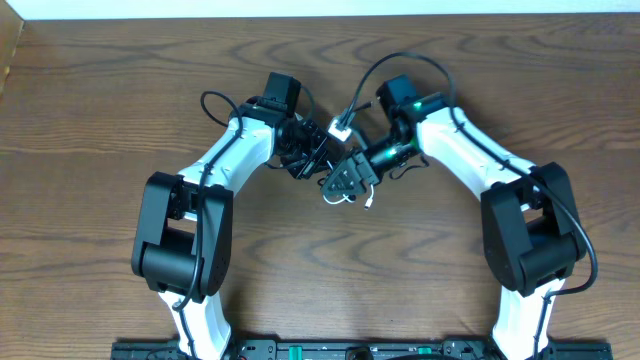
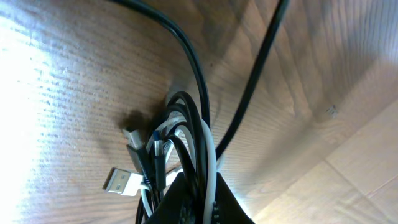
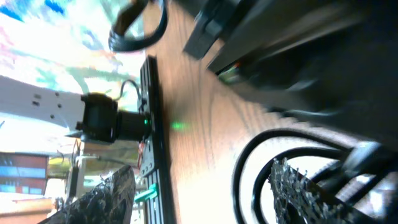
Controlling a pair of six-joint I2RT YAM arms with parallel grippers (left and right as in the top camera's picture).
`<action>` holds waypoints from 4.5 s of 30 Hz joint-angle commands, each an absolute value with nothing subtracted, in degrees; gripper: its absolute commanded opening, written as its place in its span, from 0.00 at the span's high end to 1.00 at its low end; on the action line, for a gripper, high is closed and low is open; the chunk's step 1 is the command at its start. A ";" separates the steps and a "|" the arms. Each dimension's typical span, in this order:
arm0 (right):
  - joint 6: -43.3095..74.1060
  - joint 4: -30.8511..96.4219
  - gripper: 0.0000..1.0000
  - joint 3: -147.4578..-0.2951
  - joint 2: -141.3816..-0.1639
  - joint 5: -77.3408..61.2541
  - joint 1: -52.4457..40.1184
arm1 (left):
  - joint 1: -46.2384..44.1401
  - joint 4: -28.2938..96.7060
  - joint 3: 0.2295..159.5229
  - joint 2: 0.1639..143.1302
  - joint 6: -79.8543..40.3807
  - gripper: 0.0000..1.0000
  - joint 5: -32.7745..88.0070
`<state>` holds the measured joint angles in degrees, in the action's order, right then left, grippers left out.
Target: Untangle cables
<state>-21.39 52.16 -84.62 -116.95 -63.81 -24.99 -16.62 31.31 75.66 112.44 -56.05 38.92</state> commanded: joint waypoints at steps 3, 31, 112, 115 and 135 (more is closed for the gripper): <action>-23.18 54.00 0.36 -84.93 -115.72 -57.93 -27.22 | -16.60 31.24 75.59 112.79 -50.57 0.93 39.35; -25.34 54.65 0.73 -85.10 -115.70 -70.81 -27.09 | -16.36 28.10 75.66 111.35 -49.12 0.93 48.71; -14.55 47.20 0.76 -82.70 -105.19 -37.23 -33.98 | -16.43 34.24 75.66 104.12 -54.15 0.93 43.13; -13.89 46.02 0.99 -82.06 -105.19 -38.52 -33.95 | -16.43 34.22 75.66 104.12 -54.13 0.92 43.05; -30.98 49.08 0.99 -82.08 -104.25 -83.72 -22.06 | -14.79 34.37 75.64 104.14 -53.60 0.93 31.20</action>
